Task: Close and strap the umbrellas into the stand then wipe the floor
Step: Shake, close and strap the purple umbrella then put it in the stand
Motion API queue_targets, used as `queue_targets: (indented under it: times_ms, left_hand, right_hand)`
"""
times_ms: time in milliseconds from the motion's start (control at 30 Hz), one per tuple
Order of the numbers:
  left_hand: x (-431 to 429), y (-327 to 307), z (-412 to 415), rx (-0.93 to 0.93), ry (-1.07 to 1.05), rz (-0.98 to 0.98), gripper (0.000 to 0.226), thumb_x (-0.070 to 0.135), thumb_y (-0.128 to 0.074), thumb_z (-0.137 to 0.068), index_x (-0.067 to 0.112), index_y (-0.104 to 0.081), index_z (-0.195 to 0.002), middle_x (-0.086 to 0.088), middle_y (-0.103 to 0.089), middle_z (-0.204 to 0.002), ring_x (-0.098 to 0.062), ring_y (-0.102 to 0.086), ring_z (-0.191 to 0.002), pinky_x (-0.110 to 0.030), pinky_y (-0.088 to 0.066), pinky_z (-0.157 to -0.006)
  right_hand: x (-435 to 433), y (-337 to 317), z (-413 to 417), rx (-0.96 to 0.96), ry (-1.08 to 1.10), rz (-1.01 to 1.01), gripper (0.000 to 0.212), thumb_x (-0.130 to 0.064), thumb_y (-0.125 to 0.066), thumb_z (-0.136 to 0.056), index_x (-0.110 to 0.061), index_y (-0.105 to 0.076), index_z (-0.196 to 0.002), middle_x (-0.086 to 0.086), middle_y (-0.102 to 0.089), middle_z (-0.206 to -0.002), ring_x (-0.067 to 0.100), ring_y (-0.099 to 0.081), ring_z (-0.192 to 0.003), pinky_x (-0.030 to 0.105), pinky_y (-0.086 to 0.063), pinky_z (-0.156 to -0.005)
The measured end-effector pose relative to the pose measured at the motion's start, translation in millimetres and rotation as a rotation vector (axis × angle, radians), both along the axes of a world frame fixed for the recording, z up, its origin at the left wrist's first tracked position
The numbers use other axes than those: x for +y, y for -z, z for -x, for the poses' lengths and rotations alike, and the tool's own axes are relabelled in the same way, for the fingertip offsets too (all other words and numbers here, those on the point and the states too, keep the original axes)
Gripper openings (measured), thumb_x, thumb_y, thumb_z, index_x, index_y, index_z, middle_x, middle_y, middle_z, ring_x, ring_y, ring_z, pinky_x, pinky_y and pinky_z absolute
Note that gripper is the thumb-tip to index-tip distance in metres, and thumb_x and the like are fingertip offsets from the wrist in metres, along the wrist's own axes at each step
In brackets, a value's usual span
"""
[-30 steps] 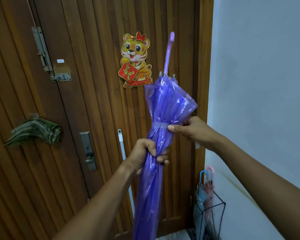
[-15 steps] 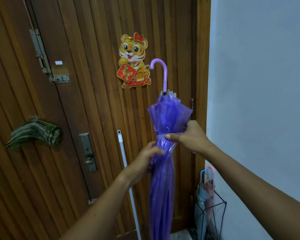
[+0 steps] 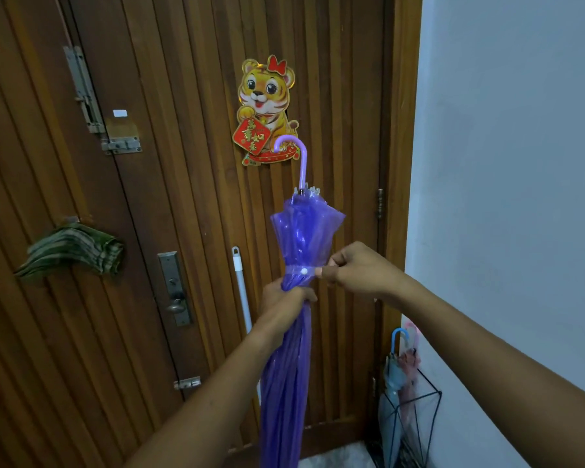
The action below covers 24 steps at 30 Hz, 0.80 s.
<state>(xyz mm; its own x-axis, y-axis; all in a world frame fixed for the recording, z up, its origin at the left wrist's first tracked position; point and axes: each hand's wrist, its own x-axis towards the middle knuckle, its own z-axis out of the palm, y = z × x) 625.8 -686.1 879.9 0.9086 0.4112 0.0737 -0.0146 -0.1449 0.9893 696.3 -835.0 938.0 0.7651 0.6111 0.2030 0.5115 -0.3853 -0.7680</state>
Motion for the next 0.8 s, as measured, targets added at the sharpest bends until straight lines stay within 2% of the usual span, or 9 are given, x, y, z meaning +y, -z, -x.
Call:
queue_targets:
  times_ms: [133, 233, 333, 400, 500, 567, 633, 700, 800]
  left_hand:
    - [6.7, -8.5, 5.0, 0.037, 0.185, 0.160, 0.020, 0.004, -0.070, -0.075, 0.009, -0.061, -0.092, -0.004, -0.060, -0.065, -0.018, -0.060, -0.054, -0.029, -0.053, -0.056]
    - [7.4, -12.6, 8.0, 0.006, 0.321, 0.269, 0.030, 0.001, -0.067, -0.078, 0.006, -0.057, -0.105, -0.006, -0.058, -0.067, -0.021, -0.059, -0.055, -0.033, -0.056, -0.059]
    - [4.0, -17.1, 12.6, 0.012, 0.459, 0.307, 0.030, 0.005, -0.064, -0.071, 0.008, -0.055, -0.099, -0.003, -0.056, -0.064, -0.018, -0.056, -0.052, -0.033, -0.053, -0.059]
    - [0.7, -21.7, 15.2, 0.044, 0.573, 0.349, 0.023, 0.007, -0.060, -0.070, 0.008, -0.055, -0.092, -0.003, -0.052, -0.060, -0.017, -0.053, -0.049, -0.032, -0.051, -0.059]
    - [-0.7, -26.4, 14.5, 0.103, 0.745, 0.425, 0.021, 0.008, -0.055, -0.072, 0.008, -0.058, -0.092, -0.005, -0.050, -0.059, -0.018, -0.053, -0.047, -0.033, -0.050, -0.061]
    - [0.0, -28.3, 14.2, 0.129, 0.853, 0.435, 0.024, 0.009, -0.055, -0.074, 0.007, -0.060, -0.098, -0.007, -0.052, -0.065, -0.019, -0.056, -0.052, -0.036, -0.051, -0.065]
    - [1.9, -29.2, 14.1, 0.170, 0.920, 0.438, 0.027, 0.009, -0.051, -0.079, 0.004, -0.061, -0.104, -0.010, -0.056, -0.072, -0.023, -0.060, -0.060, -0.039, -0.052, -0.072]
    - [3.6, -30.4, 13.7, 0.190, 0.881, 0.382, 0.031, 0.011, -0.051, -0.082, 0.001, -0.061, -0.109, -0.016, -0.062, -0.083, -0.030, -0.065, -0.073, -0.043, -0.051, -0.082]
    - [3.4, -24.5, 7.8, 0.063, 0.506, 0.014, 0.042, 0.030, -0.072, -0.076, 0.010, -0.066, -0.112, -0.011, -0.072, -0.101, -0.027, -0.070, -0.090, -0.050, -0.052, -0.094]
  right_hand:
    - [-12.0, -3.1, 0.9, 0.034, -0.040, -0.116, 0.033, -0.033, -0.072, -0.091, -0.003, -0.070, -0.076, -0.005, -0.061, -0.060, -0.001, -0.055, -0.056, 0.016, -0.045, -0.060]
    - [-20.6, -0.7, 0.3, 0.041, -0.089, -0.184, 0.035, -0.033, -0.074, -0.088, 0.001, -0.071, -0.080, -0.003, -0.061, -0.062, -0.002, -0.055, -0.056, 0.012, -0.043, -0.056]
    - [-27.6, 0.3, 1.2, 0.018, -0.120, -0.226, 0.020, -0.027, -0.074, -0.090, -0.009, -0.071, -0.080, -0.014, -0.058, -0.052, -0.002, -0.050, -0.046, 0.007, -0.037, -0.048]
    - [-31.2, -0.1, 3.2, 0.029, -0.174, -0.253, 0.009, -0.021, -0.070, -0.093, -0.012, -0.068, -0.092, -0.018, -0.061, -0.053, -0.004, -0.053, -0.046, 0.005, -0.037, -0.047]
    - [-34.6, -1.8, 6.3, 0.138, -0.270, -0.291, 0.005, -0.016, -0.064, -0.097, -0.013, -0.063, -0.101, -0.015, -0.067, -0.064, -0.001, -0.056, -0.050, 0.011, -0.038, -0.048]
    - [-36.9, 2.3, 1.0, 0.226, -0.310, -0.277, 0.013, -0.027, -0.068, -0.095, -0.016, -0.065, -0.102, -0.003, -0.066, -0.074, 0.013, -0.047, -0.054, 0.025, -0.030, -0.048]
    - [-38.5, 6.5, -3.1, 0.251, -0.330, -0.280, 0.021, -0.032, -0.074, -0.091, -0.016, -0.067, -0.103, 0.008, -0.064, -0.079, 0.026, -0.041, -0.060, 0.029, -0.027, -0.052]
    - [-37.3, 6.2, -1.0, 0.207, -0.280, -0.354, 0.023, -0.023, -0.074, -0.091, -0.010, -0.066, -0.109, 0.002, -0.068, -0.085, 0.020, -0.055, -0.066, 0.020, -0.037, -0.053]
    - [-32.6, 5.6, 0.6, 0.070, -0.148, -0.469, 0.021, -0.015, -0.074, -0.089, -0.008, -0.069, -0.109, -0.005, -0.075, -0.092, -0.001, -0.070, -0.077, 0.011, -0.049, -0.063]
